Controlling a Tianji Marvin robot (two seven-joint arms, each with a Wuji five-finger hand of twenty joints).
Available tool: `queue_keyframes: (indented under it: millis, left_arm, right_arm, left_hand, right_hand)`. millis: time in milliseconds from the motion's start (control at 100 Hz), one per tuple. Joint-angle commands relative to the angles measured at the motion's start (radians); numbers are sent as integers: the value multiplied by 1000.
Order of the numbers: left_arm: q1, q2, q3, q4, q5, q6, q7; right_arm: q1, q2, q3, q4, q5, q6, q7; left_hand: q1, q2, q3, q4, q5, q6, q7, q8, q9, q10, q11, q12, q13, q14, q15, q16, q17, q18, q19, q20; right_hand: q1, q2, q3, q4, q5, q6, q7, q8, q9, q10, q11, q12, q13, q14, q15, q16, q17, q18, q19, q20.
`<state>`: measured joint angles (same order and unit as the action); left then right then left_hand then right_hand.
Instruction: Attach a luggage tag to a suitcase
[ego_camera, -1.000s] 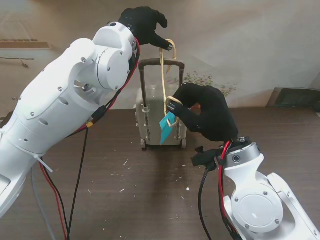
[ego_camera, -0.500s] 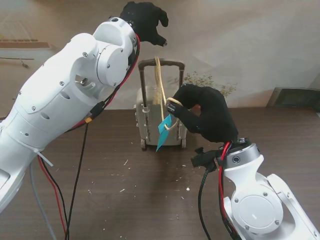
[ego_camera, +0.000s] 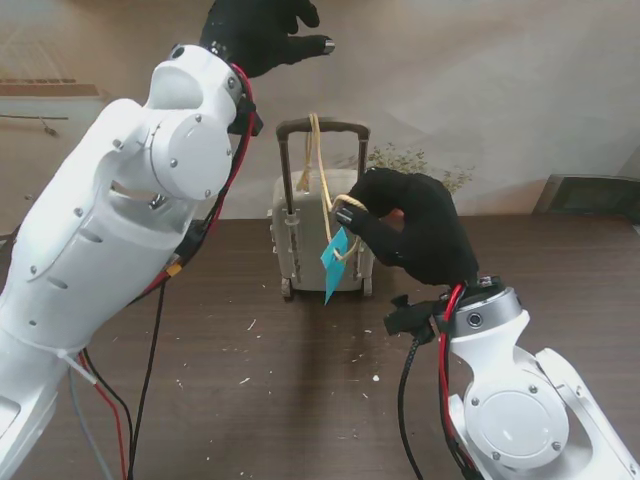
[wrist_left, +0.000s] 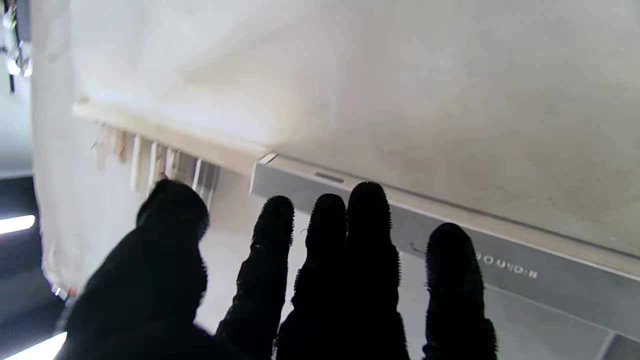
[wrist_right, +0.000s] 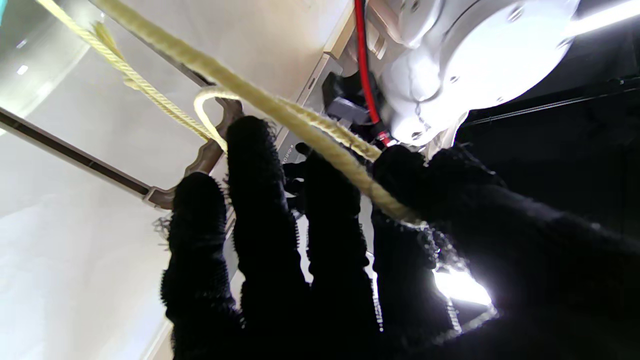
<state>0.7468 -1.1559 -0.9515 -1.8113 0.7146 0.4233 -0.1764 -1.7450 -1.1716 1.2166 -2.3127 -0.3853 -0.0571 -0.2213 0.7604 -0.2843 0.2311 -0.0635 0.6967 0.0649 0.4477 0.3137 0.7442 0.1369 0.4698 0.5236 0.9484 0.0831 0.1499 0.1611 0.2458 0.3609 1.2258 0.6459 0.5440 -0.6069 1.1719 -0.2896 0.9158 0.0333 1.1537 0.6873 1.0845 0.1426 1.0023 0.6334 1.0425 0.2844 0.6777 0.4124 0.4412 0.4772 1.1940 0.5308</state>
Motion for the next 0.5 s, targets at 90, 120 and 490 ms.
queue_keyframes:
  millis: [90, 120, 490]
  left_arm:
    - [166, 24, -83, -158, 32, -32, 17]
    - [206, 26, -105, -188, 29, -41, 27]
    - [737, 21, -287, -437, -36, -124, 208]
  right_arm:
    - [21, -2, -10, 7, 5, 10, 4]
    - [25, -3, -13, 9, 8, 12, 2]
    - [80, -15, -50, 14, 36, 53, -20]
  left_hand:
    - [57, 46, -73, 34, 37, -5, 26, 28, 25, 21, 12, 0, 50, 2, 13, -23, 14, 4, 37, 28]
    - [59, 45, -74, 35, 39, -5, 33, 32, 28, 22, 14, 1, 54, 5, 14, -22, 16, 6, 41, 30]
    - [125, 38, -149, 50, 10, -80, 457, 257, 65, 60, 46, 22, 86, 28, 29, -19, 34, 30, 73, 54]
  right_hand:
    - [41, 22, -27, -12, -12, -42, 21, 19, -11, -16, 20, 3, 2, -16, 11, 16, -5, -10, 9, 12]
    - [39, 23, -27, -12, -12, -43, 21, 19, -12, -18, 19, 3, 3, -18, 11, 16, -5, -9, 9, 12]
    - [34, 26, -31, -13, -16, -50, 17, 16, -12, -19, 19, 3, 2, -15, 11, 16, -8, -10, 9, 13]
